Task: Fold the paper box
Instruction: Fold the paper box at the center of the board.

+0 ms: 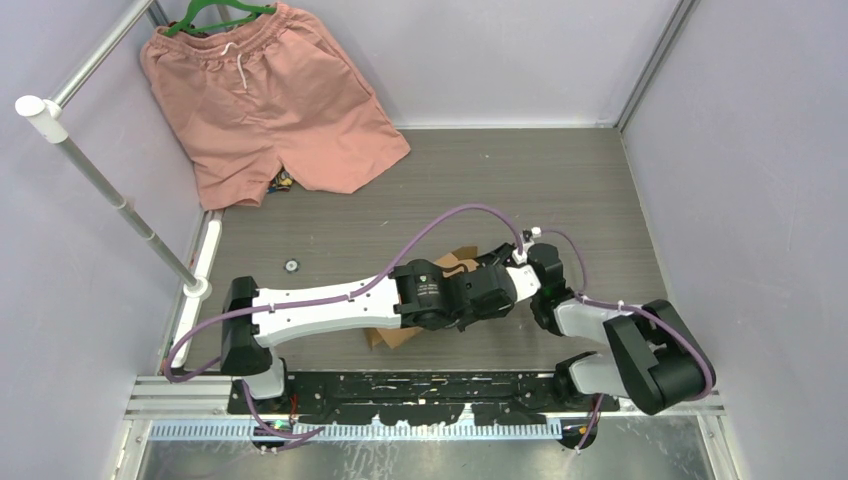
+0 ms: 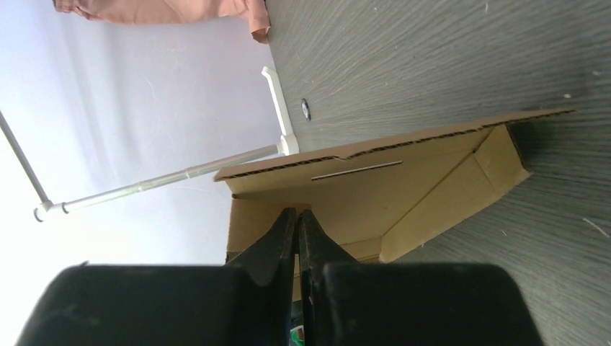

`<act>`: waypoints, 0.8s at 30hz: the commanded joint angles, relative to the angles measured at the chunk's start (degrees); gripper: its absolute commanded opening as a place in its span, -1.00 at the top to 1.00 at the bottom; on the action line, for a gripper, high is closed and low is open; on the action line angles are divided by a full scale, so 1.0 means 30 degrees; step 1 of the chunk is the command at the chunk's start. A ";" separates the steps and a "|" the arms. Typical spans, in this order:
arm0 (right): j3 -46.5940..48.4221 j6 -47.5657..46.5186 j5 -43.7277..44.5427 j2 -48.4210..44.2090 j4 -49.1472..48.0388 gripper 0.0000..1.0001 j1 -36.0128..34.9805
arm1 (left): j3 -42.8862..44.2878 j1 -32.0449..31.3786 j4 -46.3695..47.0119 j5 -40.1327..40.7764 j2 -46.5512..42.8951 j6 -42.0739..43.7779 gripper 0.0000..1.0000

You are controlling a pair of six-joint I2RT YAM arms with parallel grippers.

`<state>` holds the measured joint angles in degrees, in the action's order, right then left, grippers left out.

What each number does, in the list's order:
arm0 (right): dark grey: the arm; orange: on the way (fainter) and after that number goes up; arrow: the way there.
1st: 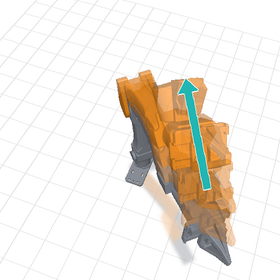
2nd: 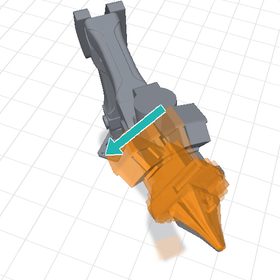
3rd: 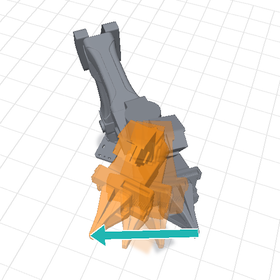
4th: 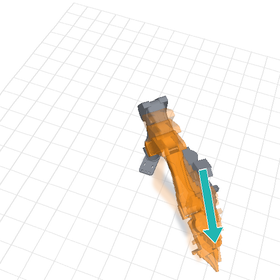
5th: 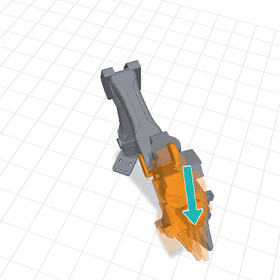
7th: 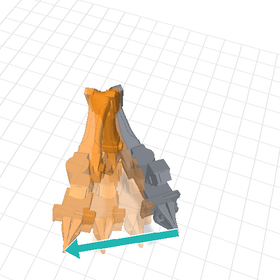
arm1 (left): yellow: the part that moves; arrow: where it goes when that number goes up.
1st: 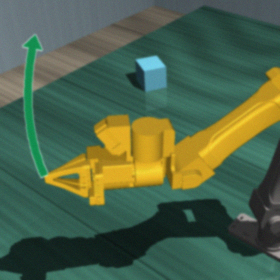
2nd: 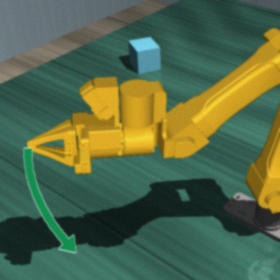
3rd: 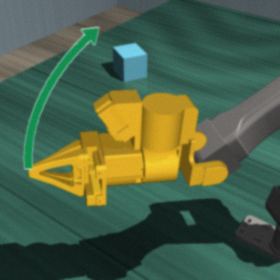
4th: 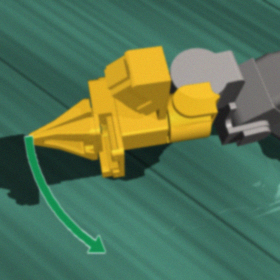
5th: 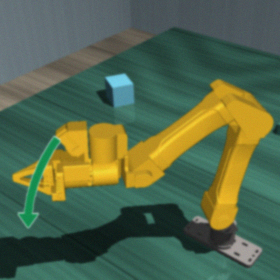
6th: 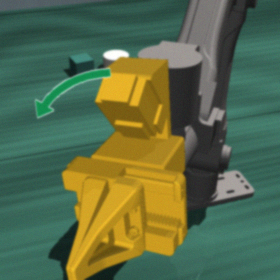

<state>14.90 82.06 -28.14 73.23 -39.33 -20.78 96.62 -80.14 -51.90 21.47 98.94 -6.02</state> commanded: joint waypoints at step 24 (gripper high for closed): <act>-0.0983 0.5253 -0.0112 0.5235 -1.1677 0.78 -0.0567 | 0.0240 -0.0299 0.1976 -0.1445 0.0271 -0.1008 0.92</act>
<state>12.12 95.29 -28.80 89.25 -66.04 -22.02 96.62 -80.25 -50.35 20.14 99.44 -7.40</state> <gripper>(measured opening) 0.112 0.043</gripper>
